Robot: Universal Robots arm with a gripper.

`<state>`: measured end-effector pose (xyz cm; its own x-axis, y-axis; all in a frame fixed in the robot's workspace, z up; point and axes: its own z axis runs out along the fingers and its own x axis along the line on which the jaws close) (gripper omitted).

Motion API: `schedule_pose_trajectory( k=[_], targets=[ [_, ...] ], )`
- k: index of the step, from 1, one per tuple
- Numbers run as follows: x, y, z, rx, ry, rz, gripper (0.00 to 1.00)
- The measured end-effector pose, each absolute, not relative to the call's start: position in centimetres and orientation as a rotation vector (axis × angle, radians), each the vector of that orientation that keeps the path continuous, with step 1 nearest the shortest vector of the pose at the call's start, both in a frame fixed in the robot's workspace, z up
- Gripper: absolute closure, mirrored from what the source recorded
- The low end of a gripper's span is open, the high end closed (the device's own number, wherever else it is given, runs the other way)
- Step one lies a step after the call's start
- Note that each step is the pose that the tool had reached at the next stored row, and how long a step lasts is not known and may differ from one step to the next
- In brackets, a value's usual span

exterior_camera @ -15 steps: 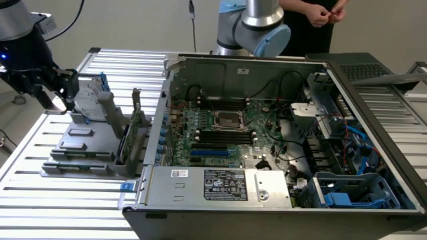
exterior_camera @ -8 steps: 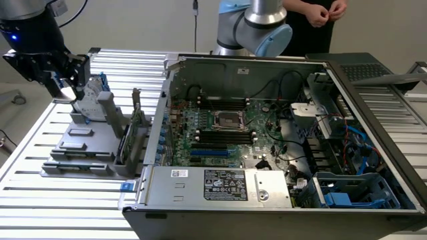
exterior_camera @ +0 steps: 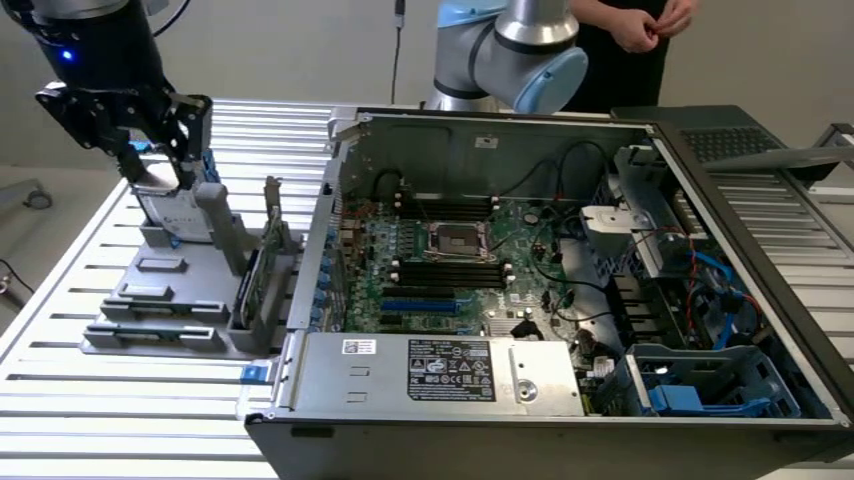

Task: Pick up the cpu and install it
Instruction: 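Pick up the cpu and move it towards the insertion slot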

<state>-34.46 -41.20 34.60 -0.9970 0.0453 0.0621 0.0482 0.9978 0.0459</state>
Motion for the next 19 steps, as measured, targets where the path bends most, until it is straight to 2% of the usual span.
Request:
schedule_pose_trajectory(
  k=[19],
  targets=[
    [-25.8, -41.2, 35.9, -0.072, -3.072, -0.075, 0.45]
  ],
)
